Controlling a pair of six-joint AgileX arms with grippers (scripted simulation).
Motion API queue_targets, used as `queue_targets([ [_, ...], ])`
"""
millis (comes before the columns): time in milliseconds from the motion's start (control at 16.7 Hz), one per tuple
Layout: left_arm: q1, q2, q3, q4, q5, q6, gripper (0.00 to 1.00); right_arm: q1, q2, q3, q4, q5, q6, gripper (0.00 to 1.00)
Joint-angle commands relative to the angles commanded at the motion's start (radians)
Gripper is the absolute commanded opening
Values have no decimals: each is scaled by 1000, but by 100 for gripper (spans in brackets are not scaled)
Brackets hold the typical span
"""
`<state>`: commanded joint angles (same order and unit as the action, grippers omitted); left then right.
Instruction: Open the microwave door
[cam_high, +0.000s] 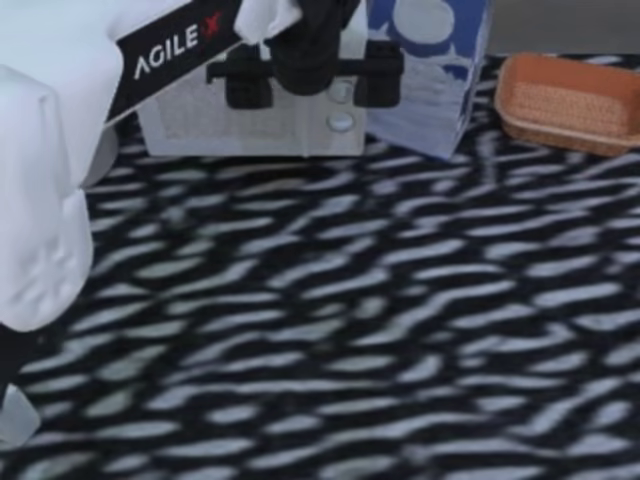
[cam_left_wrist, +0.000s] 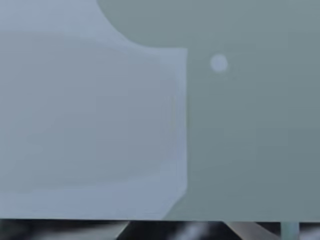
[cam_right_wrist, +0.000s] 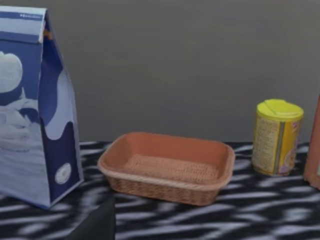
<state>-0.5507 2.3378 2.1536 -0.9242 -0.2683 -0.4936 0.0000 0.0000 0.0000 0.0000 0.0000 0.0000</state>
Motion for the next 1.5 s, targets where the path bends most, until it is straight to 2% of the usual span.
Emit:
queue_targets([
  [420, 0, 0, 0, 0, 0, 0, 2, 0, 0, 0, 0, 0, 0, 100],
  [900, 0, 0, 0, 0, 0, 0, 0, 0, 0, 0, 0, 0, 0, 100],
  [960, -32, 1, -25, 4, 23, -9, 0, 0, 0, 0, 0, 0, 0, 100],
  [1500, -29, -112, -191, 67, -13, -27, 0, 0, 0, 0, 0, 0, 0, 100],
])
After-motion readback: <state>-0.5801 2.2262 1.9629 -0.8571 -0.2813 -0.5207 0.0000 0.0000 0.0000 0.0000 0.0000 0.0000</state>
